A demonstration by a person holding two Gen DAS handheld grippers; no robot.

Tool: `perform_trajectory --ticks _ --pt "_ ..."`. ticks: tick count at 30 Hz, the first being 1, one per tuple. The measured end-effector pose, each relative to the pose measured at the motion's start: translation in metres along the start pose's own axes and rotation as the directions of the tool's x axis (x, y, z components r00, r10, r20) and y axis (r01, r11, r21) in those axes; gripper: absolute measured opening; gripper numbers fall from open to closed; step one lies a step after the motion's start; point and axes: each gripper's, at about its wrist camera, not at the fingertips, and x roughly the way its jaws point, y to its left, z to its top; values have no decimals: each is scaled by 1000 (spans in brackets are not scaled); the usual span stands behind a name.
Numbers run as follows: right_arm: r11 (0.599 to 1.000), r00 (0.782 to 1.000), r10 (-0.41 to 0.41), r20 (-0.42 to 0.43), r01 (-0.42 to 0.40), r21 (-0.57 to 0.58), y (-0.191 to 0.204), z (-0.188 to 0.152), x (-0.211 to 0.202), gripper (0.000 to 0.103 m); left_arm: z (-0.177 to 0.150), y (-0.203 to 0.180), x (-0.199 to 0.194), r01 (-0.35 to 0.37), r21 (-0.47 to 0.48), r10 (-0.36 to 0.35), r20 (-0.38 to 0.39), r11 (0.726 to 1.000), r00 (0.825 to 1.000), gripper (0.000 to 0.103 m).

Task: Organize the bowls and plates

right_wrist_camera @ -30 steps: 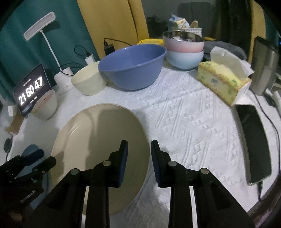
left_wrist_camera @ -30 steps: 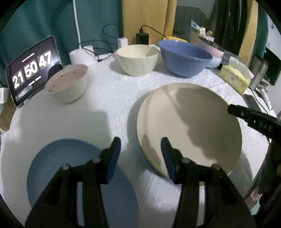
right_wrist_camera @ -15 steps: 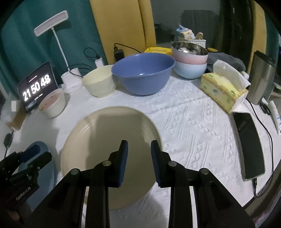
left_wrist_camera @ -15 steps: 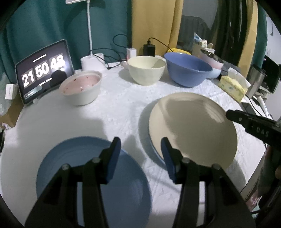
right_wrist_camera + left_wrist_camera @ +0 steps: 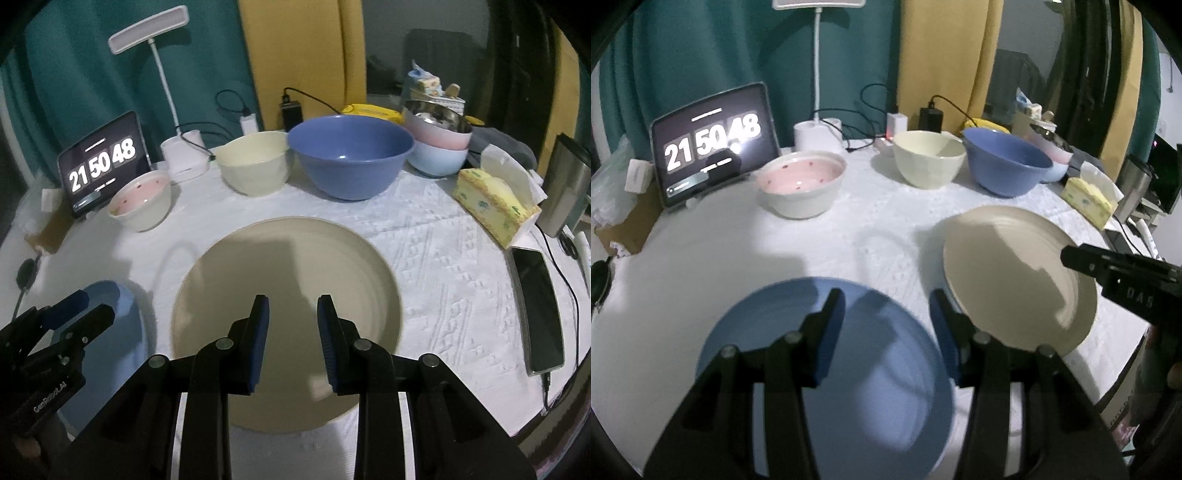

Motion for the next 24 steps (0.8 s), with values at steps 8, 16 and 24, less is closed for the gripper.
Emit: perform_trajectory --ticks 8,16,24 --pt "999 1000 22 -10 -22 -37 24 -5 1 29 -8 19 -8 -16 -26 17 12 1000 1000 49" --pt "997 999 47 -23 -49 -66 45 -10 3 29 -14 38 -15 -38 -51 39 24 998 999 49" --pt "991 996 78 -49 -82 -101 68 -17 9 29 -25 59 -21 -70 -87 73 31 994 997 49"
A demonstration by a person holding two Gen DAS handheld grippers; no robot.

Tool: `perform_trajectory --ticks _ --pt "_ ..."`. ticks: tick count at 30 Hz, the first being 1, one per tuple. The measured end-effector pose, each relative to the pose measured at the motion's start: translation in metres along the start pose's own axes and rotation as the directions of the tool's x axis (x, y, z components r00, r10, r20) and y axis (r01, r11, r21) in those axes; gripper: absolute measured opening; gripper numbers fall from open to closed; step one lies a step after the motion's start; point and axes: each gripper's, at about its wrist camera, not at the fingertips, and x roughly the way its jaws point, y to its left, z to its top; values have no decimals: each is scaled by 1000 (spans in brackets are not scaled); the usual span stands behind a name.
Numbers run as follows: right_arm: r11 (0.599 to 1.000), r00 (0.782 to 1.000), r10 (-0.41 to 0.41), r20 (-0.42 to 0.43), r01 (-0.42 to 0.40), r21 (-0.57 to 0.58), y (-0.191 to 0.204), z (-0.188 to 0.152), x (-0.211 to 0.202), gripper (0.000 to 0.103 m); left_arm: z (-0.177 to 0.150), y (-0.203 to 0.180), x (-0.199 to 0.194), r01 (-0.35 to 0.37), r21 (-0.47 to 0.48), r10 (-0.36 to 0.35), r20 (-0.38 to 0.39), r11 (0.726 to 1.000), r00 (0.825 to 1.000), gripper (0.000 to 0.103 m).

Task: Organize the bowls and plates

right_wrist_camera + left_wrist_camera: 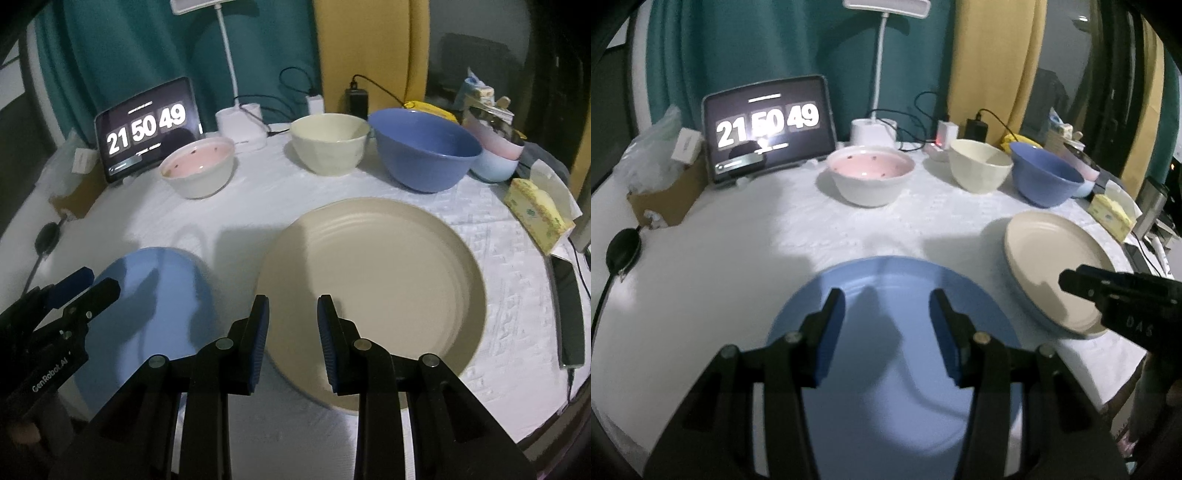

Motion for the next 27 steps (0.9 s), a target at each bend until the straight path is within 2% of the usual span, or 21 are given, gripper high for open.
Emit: perform_trajectory --ticks 7,9,11,27 --pt "1000 1000 15 -18 -15 -21 15 -3 6 29 -8 19 -7 -16 -34 17 10 999 1000 50" --pt "999 1000 19 -24 -20 -30 19 -5 8 29 -9 24 -8 -21 -45 21 14 999 1000 52" --pt "999 999 23 -32 -24 -37 23 -6 10 29 -11 31 -9 -24 -61 25 14 998 1000 59" --pt "996 993 59 -99 -66 -66 54 -19 35 29 -36 68 -1 -89 -102 85 -41 991 996 60"
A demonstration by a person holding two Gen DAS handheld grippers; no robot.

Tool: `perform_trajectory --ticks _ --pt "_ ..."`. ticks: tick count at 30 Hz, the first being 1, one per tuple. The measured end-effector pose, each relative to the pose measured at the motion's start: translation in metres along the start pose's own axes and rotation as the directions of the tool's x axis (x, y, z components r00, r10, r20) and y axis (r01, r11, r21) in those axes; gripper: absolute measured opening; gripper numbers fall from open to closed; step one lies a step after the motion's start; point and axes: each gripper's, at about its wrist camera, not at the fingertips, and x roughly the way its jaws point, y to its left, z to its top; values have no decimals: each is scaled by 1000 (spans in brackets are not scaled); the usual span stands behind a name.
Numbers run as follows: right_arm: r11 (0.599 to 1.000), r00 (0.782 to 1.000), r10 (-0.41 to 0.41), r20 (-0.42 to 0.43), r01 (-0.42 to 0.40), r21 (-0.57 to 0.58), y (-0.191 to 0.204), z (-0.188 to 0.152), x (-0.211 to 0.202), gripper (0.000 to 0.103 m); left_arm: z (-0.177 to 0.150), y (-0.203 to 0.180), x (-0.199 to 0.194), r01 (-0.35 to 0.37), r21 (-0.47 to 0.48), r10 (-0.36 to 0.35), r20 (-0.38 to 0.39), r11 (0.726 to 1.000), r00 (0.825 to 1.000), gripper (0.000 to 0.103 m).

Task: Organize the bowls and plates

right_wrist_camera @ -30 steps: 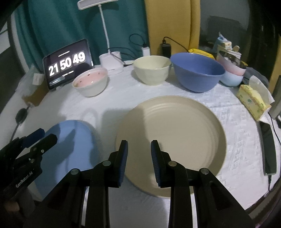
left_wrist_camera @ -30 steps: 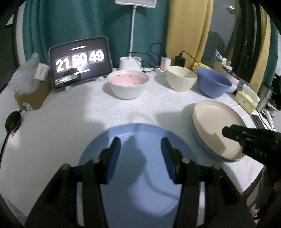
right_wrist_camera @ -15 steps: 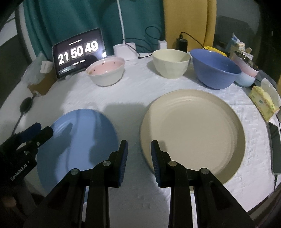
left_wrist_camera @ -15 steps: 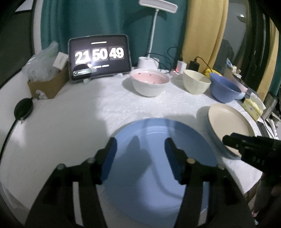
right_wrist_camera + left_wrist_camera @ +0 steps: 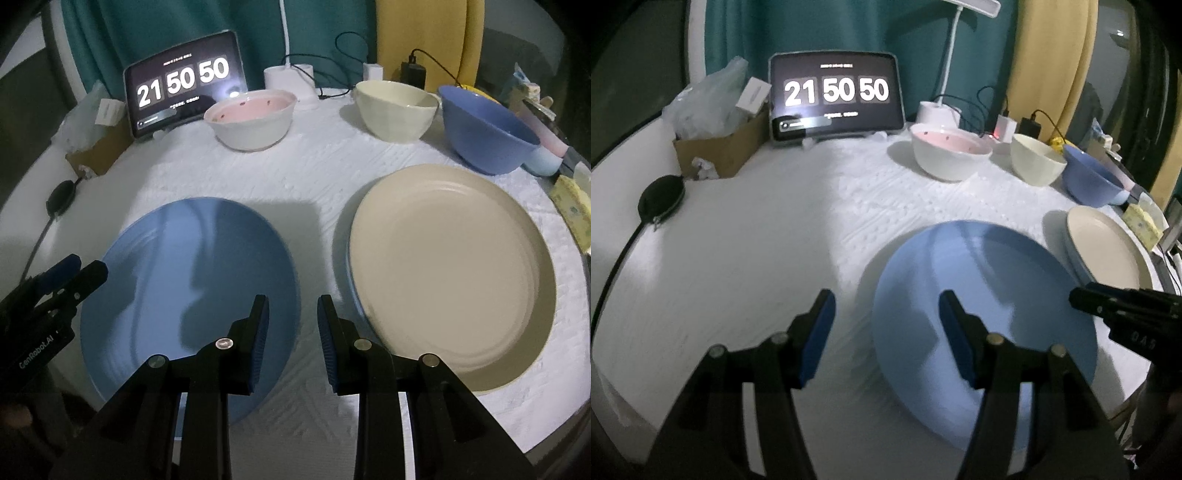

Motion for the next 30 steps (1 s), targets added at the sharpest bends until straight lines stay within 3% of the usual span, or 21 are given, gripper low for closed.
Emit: perform_trajectory --ticks 18,24,30 --pt "1000 999 22 -40 -22 -14 3 -6 20 29 -13 -2 23 -21 30 23 -75 999 997 59" --pt "999 999 31 -30 -32 -29 5 -6 21 28 -13 -10 22 26 63 -21 -75 998 997 36" --pt "999 999 33 -24 -34 -28 4 -5 18 24 -12 -10 20 36 51 -32 -87 998 996 34"
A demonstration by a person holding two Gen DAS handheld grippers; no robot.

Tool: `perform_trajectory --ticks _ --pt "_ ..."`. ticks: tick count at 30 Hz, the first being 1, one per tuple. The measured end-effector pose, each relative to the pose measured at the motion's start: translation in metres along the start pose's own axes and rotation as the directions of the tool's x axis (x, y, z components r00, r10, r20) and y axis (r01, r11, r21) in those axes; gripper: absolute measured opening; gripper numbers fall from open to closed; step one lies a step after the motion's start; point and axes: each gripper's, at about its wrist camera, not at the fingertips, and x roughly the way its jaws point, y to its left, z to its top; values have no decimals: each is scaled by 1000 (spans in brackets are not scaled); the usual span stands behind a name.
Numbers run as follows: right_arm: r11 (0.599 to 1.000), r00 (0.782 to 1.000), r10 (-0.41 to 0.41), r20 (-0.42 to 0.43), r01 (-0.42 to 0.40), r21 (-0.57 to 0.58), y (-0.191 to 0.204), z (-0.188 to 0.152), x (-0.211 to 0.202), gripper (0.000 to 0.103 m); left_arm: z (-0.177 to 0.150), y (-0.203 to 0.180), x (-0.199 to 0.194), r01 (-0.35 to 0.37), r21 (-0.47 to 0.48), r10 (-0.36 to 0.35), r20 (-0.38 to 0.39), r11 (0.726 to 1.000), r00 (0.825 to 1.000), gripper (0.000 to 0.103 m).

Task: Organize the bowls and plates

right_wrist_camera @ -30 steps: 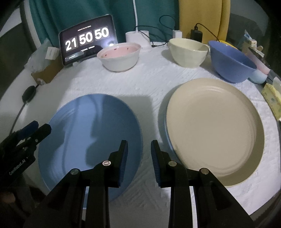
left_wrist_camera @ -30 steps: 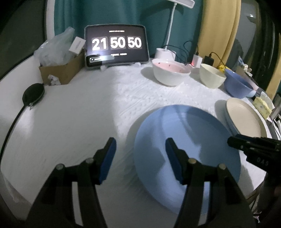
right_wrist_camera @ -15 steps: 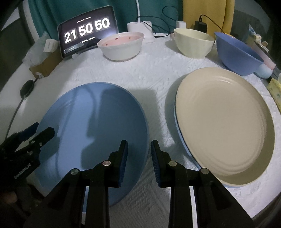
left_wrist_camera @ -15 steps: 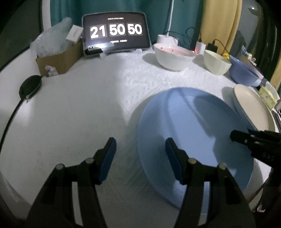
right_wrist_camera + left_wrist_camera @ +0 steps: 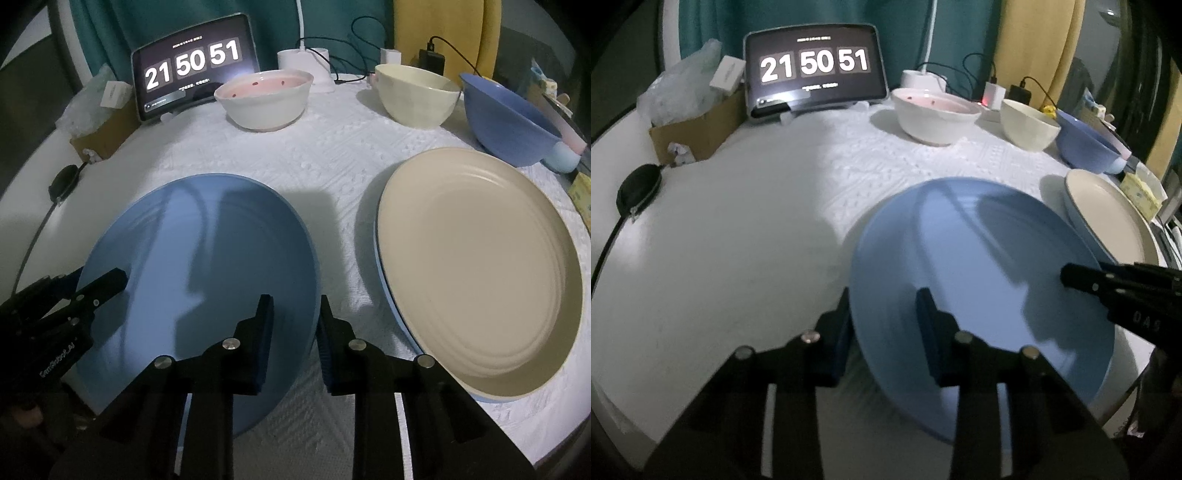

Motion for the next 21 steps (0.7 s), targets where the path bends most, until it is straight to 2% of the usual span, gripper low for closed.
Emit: perform_trajectory --ticks 21 --pt "999 995 -15 97 12 34 -27 10 -42 24 20 -32 -27 24 47 -28 70 999 997 34"
